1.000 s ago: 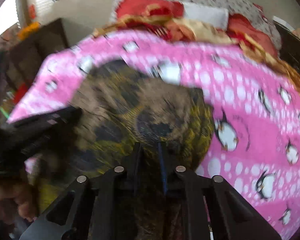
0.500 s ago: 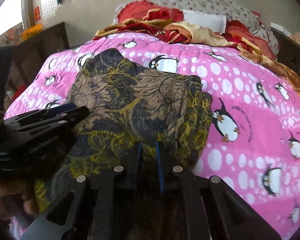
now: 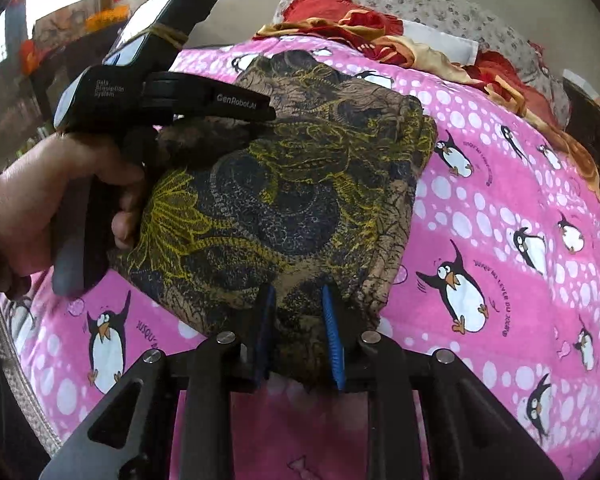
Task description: Fold small clothes
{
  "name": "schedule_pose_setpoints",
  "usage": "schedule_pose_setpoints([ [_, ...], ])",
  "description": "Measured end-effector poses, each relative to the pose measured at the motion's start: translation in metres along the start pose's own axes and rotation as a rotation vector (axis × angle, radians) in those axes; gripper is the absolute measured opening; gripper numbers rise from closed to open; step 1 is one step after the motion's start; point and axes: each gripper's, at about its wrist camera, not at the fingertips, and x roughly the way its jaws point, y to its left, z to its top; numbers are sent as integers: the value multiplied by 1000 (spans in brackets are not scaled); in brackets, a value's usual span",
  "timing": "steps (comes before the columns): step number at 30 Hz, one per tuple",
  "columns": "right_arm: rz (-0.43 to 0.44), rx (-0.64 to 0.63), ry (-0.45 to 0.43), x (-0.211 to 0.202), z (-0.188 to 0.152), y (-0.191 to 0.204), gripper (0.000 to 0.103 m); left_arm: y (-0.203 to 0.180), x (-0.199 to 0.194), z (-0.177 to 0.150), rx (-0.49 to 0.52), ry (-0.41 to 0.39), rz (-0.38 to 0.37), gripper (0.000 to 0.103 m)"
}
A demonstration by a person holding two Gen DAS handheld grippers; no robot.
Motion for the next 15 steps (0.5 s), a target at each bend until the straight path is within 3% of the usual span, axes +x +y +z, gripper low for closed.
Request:
schedule_pose_setpoints([
  [6, -28, -22, -20, -3, -3, 5, 11, -6, -15, 6, 40, 96, -61, 75],
  [8, -31, -14, 5, -4, 0, 6, 13, -6, -33, 2, 32, 98, -78, 96],
  [9, -19, -7, 20, -5, 2, 5, 14, -8, -50, -2, 38, 91, -41, 102],
  [13, 13, 40, 55, -31, 1, -2, 14, -21, -98, -22, 100, 53, 48, 103],
  [15, -49, 44, 94, -44, -5, -3, 14, -29, -119, -37, 117, 48, 81, 103],
])
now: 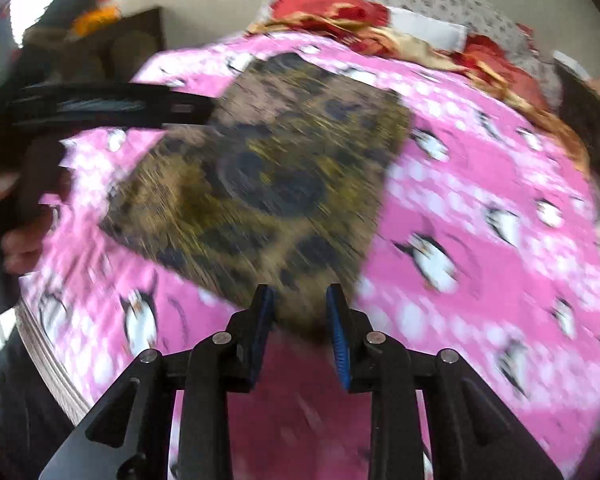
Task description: Fold small clothes
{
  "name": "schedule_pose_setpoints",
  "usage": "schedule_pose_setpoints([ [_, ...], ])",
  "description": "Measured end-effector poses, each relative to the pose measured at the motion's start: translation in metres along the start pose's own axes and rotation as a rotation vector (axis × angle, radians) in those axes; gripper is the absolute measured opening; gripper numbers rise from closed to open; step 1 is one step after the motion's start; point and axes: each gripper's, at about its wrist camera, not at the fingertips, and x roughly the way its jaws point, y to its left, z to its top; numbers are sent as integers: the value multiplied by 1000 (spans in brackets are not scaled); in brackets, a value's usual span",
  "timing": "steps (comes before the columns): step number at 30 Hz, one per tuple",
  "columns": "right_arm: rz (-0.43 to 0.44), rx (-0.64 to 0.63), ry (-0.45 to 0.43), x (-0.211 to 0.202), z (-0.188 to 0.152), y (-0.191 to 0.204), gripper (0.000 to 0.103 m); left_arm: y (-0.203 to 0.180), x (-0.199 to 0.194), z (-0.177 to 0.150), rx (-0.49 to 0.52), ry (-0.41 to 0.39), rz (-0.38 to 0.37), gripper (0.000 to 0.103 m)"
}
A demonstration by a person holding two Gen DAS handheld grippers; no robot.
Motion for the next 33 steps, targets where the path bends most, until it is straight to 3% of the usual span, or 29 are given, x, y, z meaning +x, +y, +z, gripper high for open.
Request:
schedule_pose_setpoints([
  [2, -18, 11, -8, -17, -9, -2, 14, -7, -14, -11, 5, 0, 32, 103],
  [7, -40, 74, -65, -66, -24, -9, 14, -24, -46, -34, -14, 49, -18, 103],
  [14, -38, 170, -106, -108, -30, -15, 14, -44, -76, -43, -15, 79, 20, 103],
  [24, -31, 162, -110, -112, -32, -9, 14, -41, -73, -49, -46, 131, 17, 103],
  [33, -22, 162, -116, -112, -31, -6, 14, -38, -75, -53, -64, 111, 47, 103],
])
